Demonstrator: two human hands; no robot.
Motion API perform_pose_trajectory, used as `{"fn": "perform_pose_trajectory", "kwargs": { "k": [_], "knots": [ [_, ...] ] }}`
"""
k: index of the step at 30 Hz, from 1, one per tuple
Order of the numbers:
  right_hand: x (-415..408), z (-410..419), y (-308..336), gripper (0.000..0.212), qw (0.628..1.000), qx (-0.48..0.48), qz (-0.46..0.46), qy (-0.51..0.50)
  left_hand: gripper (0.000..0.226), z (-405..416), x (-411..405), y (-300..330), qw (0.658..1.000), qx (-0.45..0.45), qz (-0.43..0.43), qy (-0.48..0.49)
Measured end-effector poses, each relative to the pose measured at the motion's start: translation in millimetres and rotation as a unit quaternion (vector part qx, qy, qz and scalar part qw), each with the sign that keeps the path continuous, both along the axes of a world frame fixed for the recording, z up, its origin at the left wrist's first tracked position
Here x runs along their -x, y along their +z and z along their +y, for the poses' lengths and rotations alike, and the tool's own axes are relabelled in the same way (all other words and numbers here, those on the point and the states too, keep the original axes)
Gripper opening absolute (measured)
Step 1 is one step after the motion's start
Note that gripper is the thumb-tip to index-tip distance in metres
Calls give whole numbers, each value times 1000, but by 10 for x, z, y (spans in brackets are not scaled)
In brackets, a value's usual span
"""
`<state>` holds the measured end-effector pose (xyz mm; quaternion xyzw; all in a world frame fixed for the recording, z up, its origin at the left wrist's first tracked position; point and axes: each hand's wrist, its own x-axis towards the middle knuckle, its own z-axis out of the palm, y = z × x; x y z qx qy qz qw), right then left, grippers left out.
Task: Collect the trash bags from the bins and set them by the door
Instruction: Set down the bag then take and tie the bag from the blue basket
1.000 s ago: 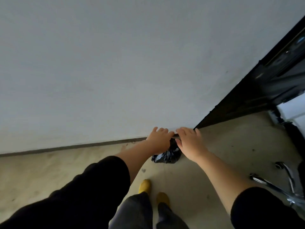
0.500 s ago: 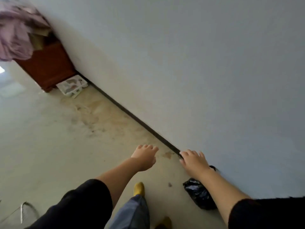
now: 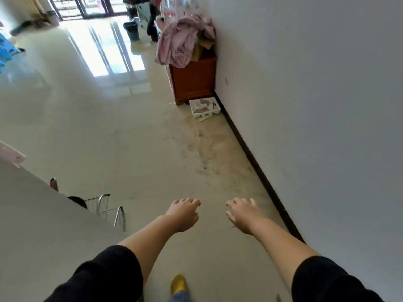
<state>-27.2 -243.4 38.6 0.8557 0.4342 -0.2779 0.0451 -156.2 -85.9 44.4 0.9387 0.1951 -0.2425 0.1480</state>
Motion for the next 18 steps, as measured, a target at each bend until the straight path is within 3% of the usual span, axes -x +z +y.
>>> {"fn": "perform_pose_trajectory", "kwargs": {
  "k": [8, 18],
  "knots": [
    [-20, 1650, 7, 44, 1000, -6, -4, 19, 45, 1464, 51, 67, 997, 18, -7, 69],
    [-428, 3301, -53, 49, 994, 51, 0, 99, 50, 2779, -252, -23, 993, 17, 20, 117]
  ]
}}
